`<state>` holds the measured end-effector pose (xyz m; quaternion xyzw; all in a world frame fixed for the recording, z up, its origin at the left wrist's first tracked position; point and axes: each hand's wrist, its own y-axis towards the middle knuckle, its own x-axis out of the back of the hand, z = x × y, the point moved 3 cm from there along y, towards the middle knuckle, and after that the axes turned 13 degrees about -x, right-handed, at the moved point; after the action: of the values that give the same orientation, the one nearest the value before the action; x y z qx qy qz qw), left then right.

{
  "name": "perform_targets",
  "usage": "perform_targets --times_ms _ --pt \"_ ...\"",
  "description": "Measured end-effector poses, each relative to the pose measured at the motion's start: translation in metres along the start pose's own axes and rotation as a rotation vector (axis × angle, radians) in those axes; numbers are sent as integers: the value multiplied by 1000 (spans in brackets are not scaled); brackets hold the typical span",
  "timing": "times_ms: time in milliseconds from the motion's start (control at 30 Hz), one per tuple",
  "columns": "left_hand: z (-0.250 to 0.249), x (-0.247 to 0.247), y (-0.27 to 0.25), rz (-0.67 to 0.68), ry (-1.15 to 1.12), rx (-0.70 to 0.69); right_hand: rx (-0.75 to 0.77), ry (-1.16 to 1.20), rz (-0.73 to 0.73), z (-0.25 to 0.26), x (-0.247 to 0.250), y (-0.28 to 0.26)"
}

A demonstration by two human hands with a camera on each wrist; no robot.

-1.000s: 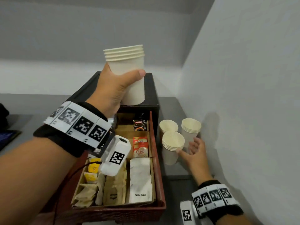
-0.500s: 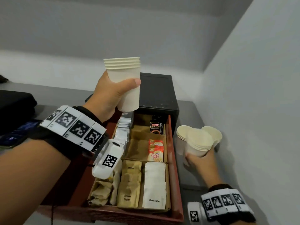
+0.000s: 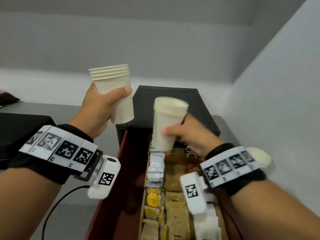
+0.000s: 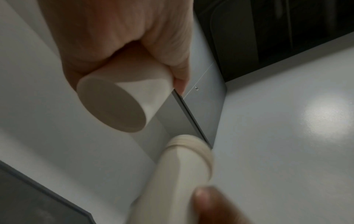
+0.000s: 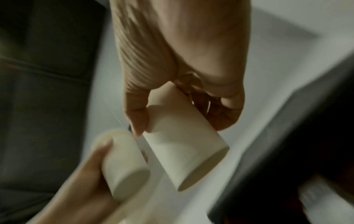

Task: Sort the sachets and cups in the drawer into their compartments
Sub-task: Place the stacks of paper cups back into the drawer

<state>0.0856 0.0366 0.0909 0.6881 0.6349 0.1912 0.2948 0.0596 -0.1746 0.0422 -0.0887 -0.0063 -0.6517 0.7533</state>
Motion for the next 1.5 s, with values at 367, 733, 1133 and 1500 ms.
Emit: perform_targets --times_ms 367,733,1133,1500 --pt "32 41 0 58 -25 46 -361 -160 -61 -102 -89 76" --pt "51 53 0 11 -45 105 -423 -367 -297 -103 -92 111" --pt "60 43 -10 47 -11 174 -408 -310 -356 -104 -85 120" --pt "62 23 -23 80 24 235 -402 -278 -326 -112 -82 112"
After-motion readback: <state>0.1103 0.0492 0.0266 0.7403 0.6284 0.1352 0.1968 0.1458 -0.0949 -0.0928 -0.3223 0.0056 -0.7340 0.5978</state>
